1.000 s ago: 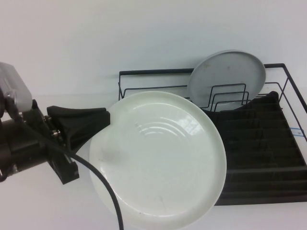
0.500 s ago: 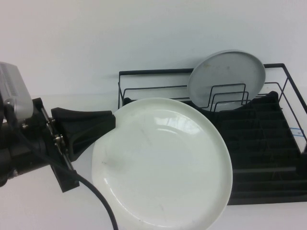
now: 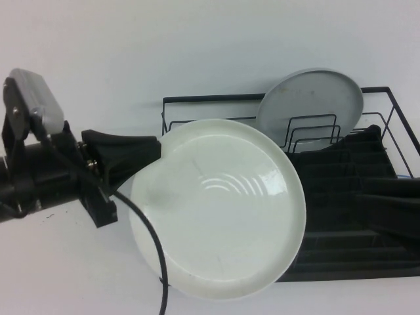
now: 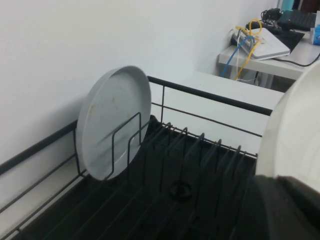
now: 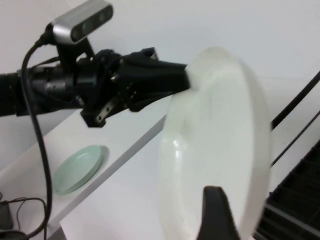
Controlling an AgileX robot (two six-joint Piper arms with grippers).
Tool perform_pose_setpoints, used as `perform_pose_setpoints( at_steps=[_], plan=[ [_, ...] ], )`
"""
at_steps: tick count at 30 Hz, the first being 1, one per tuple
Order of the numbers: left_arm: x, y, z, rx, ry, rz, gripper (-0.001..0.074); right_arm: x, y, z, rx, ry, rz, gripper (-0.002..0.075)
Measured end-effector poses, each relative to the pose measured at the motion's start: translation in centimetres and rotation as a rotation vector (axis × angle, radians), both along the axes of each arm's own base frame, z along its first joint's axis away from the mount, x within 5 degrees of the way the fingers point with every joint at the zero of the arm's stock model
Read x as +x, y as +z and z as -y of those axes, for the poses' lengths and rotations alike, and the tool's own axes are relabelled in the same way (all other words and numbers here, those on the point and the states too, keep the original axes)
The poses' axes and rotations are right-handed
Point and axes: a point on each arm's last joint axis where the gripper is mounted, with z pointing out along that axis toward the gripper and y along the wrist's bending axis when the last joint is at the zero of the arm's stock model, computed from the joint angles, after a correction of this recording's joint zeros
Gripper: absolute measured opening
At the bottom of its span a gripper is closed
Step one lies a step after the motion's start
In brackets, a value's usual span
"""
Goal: Place plate on rack
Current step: Hand over the plate
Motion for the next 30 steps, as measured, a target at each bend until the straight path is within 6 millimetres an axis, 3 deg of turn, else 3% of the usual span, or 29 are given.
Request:
perform_pose_setpoints(
  at_steps=[9,15,20,26,30],
  plan=[
    [2.2,0.1,2.4,0.027,-0.045,-0.001,0.0003,3.5,-1.4,-3.3,-0.012,0.085,-0.048,0.0468],
    [2.3,0.1,2.7,0.042,-0.035,0.004,0.0003,5.5,-1.8,-4.1,-0.028,0.086,-0.062,0.0459],
    [2.3,0.2,2.7,0.039,-0.042,0.005,0.0003,6.3,-1.9,-4.5,-0.026,0.1,-0.07,0.0363],
    [2.2,0.2,2.8,0.032,-0.056,0.008,0.0004,7.0,-2.5,-4.4,-0.065,0.078,-0.081,0.0163],
    [2.1,0.2,2.8,0.03,-0.059,0.008,0.0005,7.1,-2.8,-4.3,-0.091,0.07,-0.083,0.0137]
  ],
)
